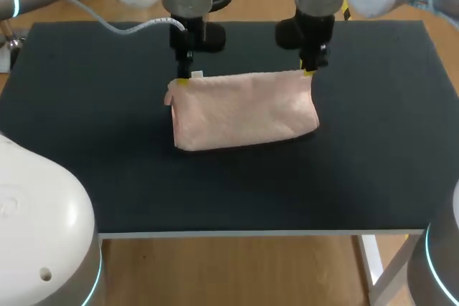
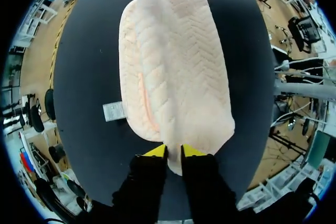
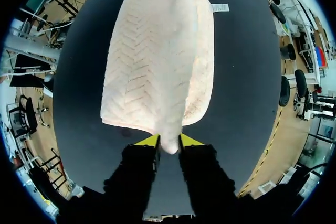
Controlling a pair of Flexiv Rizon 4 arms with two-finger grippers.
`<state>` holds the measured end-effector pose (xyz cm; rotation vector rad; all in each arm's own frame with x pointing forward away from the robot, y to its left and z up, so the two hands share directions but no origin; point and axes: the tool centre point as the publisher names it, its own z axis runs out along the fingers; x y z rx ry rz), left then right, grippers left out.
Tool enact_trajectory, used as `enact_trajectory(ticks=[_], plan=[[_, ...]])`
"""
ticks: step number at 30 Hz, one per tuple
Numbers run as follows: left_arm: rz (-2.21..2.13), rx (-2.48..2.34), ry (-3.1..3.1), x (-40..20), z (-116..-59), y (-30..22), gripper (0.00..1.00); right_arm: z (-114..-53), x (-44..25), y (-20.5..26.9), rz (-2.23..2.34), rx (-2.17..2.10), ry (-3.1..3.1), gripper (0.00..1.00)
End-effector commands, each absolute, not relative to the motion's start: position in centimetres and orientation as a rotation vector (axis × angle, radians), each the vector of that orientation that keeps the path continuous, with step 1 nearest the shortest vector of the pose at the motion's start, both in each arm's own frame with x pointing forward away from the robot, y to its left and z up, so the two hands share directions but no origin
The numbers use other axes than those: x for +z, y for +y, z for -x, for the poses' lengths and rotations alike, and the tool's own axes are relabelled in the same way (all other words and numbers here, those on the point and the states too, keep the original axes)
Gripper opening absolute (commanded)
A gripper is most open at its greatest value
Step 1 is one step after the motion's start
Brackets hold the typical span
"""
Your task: Fold the towel
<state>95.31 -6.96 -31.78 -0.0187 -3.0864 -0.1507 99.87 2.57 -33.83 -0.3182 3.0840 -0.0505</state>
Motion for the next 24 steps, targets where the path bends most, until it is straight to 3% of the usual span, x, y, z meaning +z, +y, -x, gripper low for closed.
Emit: enact_trajectory(ticks=[1, 7, 16, 24], plan=[[0.034, -0.09, -3.098, -31.2, -96.0, -5.5, 1.0, -100.1, -32.8, 2.3, 0.307, -0.038, 3.067, 1.0], [0.132, 0.08, -3.178, -27.4, -95.7, -4.3, 1.0, -99.8, -30.2, 2.4, 0.412, 0.037, 2.98, 1.0], [0.744, 0.603, -3.153, -21.7, -92.8, -6.2, 1.0, -98.9, -26.0, 2.9, 0.662, 0.082, 2.843, 1.0], [0.602, 0.957, -3.096, -21.3, -92.5, -6.1, 1.0, -99.5, -24.6, 2.4, 0.593, 0.049, 2.822, 1.0]])
